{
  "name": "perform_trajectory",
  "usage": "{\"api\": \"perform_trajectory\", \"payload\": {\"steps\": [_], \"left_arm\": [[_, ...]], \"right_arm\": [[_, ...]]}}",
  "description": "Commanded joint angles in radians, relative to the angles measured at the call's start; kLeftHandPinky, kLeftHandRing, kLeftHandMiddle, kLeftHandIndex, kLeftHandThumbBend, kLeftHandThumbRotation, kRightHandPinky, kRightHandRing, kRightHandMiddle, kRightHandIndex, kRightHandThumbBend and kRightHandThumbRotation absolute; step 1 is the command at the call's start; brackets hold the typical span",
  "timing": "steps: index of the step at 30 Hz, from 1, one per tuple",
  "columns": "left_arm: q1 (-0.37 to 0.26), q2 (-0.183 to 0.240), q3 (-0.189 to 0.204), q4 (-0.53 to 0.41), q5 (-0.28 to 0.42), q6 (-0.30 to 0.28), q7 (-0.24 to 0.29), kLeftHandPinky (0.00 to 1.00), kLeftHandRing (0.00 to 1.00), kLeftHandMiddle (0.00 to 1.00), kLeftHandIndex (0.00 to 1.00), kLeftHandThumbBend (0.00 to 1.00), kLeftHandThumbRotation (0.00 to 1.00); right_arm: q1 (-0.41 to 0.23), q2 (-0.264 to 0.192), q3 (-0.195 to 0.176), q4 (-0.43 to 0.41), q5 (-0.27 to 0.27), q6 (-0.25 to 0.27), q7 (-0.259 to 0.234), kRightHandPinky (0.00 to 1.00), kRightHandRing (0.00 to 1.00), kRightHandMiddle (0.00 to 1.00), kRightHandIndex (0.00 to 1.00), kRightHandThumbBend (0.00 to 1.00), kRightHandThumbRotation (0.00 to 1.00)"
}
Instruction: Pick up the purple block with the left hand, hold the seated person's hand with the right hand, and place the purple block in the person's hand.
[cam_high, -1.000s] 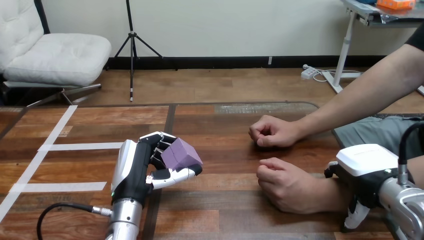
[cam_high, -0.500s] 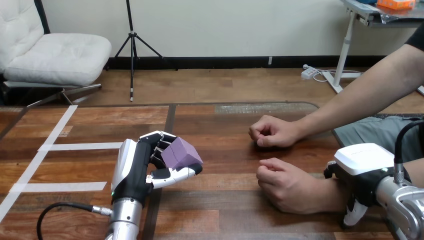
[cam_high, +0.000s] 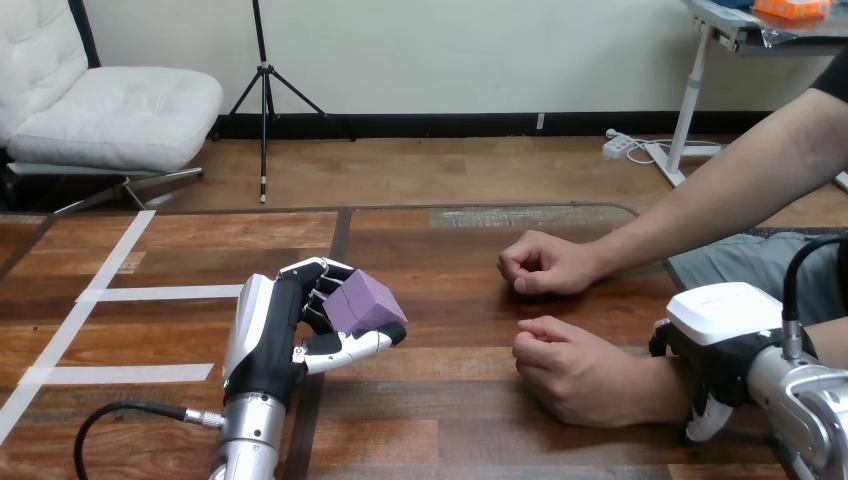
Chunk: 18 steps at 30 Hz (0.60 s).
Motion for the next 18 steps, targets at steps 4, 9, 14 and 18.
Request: {"api": "perform_trajectory", "payload": {"steps": [4, 9, 14, 18], "left_arm": [[-0.025, 0.019, 0.012, -0.053, -0.001, -0.028, 0.006, 0.35, 0.40, 0.49, 0.51, 0.70, 0.18], [-0.025, 0.020, 0.010, -0.053, 0.004, -0.032, 0.012, 0.35, 0.40, 0.49, 0.51, 0.70, 0.18], [-0.024, 0.020, 0.011, -0.052, 0.002, -0.034, 0.010, 0.35, 0.41, 0.49, 0.51, 0.70, 0.17], [-0.024, 0.019, 0.012, -0.051, 0.001, -0.033, 0.009, 0.35, 0.41, 0.49, 0.51, 0.70, 0.17]], "right_arm": [[-0.044, -0.004, 0.023, 0.073, 0.015, 0.000, -0.058, 0.66, 0.69, 0.72, 0.72, 0.74, 0.02], [-0.050, 0.001, 0.031, 0.092, 0.026, 0.007, -0.068, 0.54, 0.63, 0.68, 0.70, 0.68, 0.00], [-0.059, 0.008, 0.034, 0.107, 0.042, 0.017, -0.062, 0.47, 0.58, 0.64, 0.70, 0.67, 0.00], [-0.071, 0.008, 0.041, 0.124, 0.050, 0.016, -0.056, 0.40, 0.51, 0.59, 0.69, 0.72, 0.00]]}}
